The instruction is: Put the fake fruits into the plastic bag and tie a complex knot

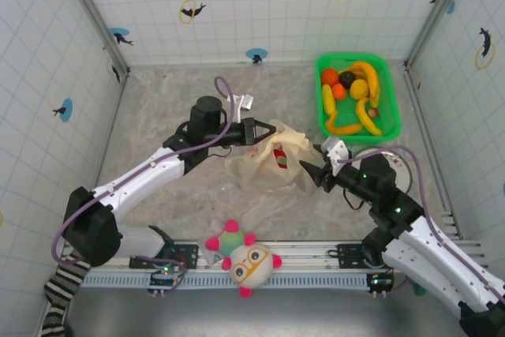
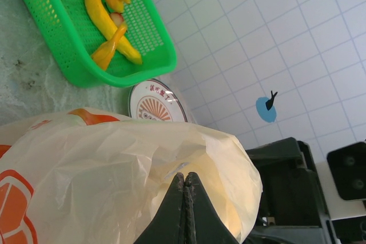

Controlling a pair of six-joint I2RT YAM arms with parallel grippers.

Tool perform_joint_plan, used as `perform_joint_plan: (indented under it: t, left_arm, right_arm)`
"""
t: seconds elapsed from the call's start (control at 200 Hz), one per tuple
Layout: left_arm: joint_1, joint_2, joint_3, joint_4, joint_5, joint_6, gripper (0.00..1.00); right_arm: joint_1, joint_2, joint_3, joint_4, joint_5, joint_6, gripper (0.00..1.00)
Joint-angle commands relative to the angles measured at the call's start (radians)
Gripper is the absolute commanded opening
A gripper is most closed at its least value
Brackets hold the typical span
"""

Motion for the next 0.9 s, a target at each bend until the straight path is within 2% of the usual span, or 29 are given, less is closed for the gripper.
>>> perform_joint_plan:
  t: [0.0,0.275,0.51,0.776,0.861,0.896]
  left_arm:
    - [-0.004,-0.002,0.033,-0.006,-0.006,0.023,0.0]
    - [-0.004,-0.002,0.038,-0.012,-0.007,0.031,0.0]
    - [-0.004,0.0,0.037,-0.014,-0.007,0.031,0.0]
    - [-0.003,-0.002,0.038,-0.014,-0.007,0.033,0.0]
    - [-0.004,-0.002,0.038,-0.015,-0.007,0.033,0.0]
    - [-0.004,-0.002,0.038,-0.015,-0.008,0.034,0.0]
  right_arm:
    - [-0.002,0.028,0.056,0.078,0.01,-0.065,0.6]
    - [-0.001,0.024,0.044,0.155,0.004,-0.042,0.55]
    - [-0.002,0.042,0.052,0.172,0.0,-0.041,0.43]
    - [-0.001,0.065,0.058,0.185,-0.012,-0.032,0.25]
    - [0.0,0.066,0.056,0.195,-0.012,-0.027,0.13]
    - [0.0,0.066,0.059,0.19,-0.011,-0.029,0.05]
